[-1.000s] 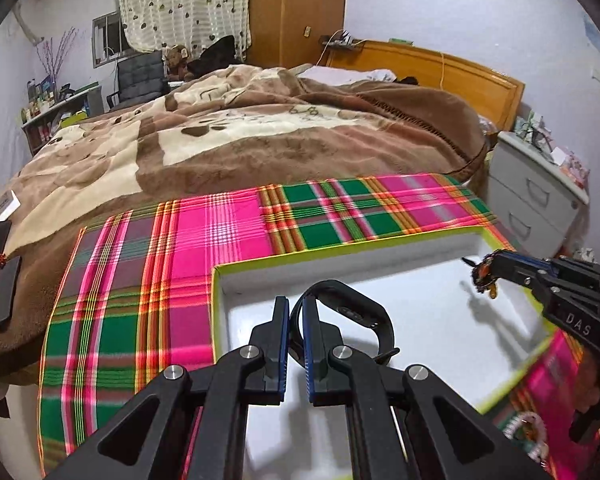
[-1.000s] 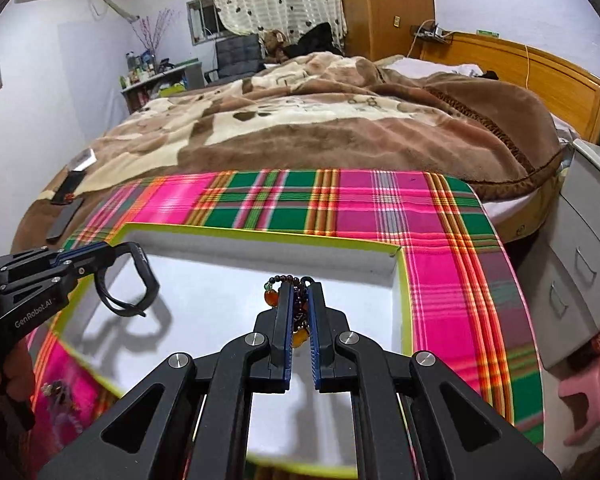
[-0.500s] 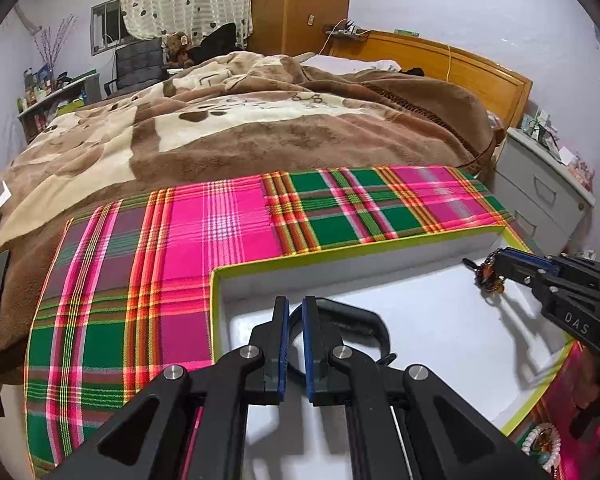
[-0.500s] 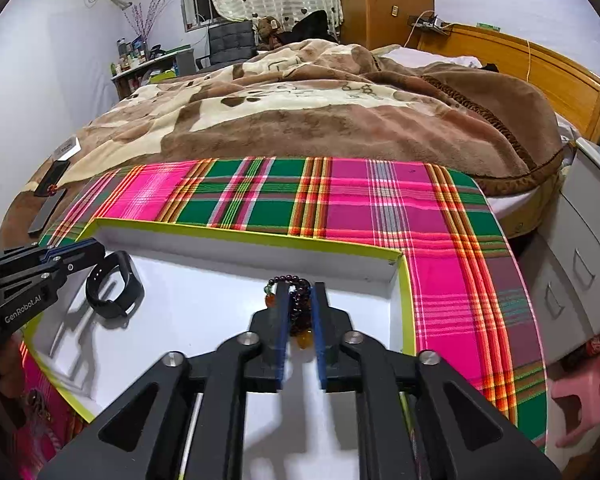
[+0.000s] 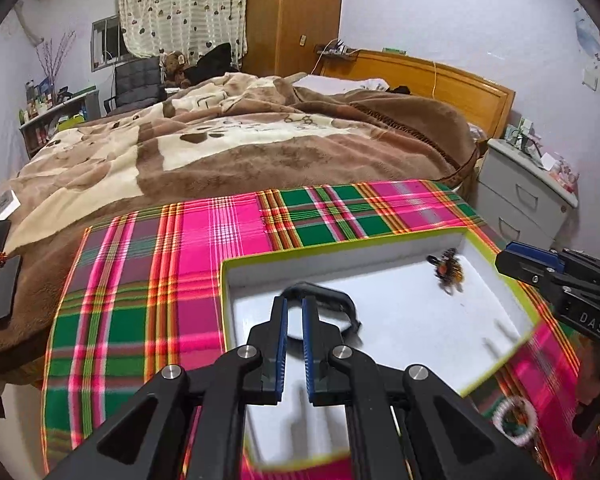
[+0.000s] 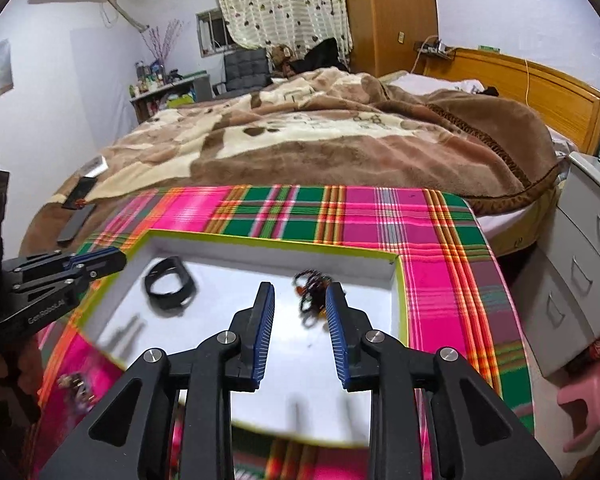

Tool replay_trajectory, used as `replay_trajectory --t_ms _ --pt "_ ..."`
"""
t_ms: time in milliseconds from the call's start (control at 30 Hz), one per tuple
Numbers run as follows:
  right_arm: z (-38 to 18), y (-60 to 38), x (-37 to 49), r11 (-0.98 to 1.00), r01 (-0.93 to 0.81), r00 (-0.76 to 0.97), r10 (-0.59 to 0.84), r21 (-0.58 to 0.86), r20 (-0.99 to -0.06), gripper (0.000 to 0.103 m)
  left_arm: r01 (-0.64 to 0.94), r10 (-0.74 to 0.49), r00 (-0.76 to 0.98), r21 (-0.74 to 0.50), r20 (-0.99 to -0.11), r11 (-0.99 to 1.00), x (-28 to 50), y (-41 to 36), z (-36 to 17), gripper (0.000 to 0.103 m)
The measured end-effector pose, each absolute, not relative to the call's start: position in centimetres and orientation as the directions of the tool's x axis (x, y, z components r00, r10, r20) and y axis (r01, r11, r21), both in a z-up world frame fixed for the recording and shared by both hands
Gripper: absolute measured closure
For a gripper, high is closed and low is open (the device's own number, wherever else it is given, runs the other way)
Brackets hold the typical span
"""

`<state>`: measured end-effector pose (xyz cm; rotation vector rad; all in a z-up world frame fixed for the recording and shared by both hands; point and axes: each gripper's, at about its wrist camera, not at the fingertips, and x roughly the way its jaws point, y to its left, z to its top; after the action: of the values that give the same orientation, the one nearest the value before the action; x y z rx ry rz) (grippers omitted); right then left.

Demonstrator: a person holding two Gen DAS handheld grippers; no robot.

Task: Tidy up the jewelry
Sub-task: 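Open the left tool to drop the band while the right tool releases the charm in the box, then move the left tool to the silver wire bracelet while the right tool reaches the sparkly heart keychain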

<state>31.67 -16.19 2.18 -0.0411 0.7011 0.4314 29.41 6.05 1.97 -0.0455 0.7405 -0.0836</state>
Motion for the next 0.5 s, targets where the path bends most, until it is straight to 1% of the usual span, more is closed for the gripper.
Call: replay_trajectory --t_ms 200,500 --pt "3.1 -16.8 26.6 0.907 -0.407 0.7 0.386 0.109 -0.6 0.076 0.06 -0.109 0.751 -0.096 -0.651 0.994 24.5 5.6 2.8 0.097" --pt "2.7 -17.8 20.0 0.902 -0.41 0.695 0.405 0.135 -0.594 0.076 0.076 -0.129 0.769 -0.11 -0.626 0.991 16.9 4.3 2.7 0.097"
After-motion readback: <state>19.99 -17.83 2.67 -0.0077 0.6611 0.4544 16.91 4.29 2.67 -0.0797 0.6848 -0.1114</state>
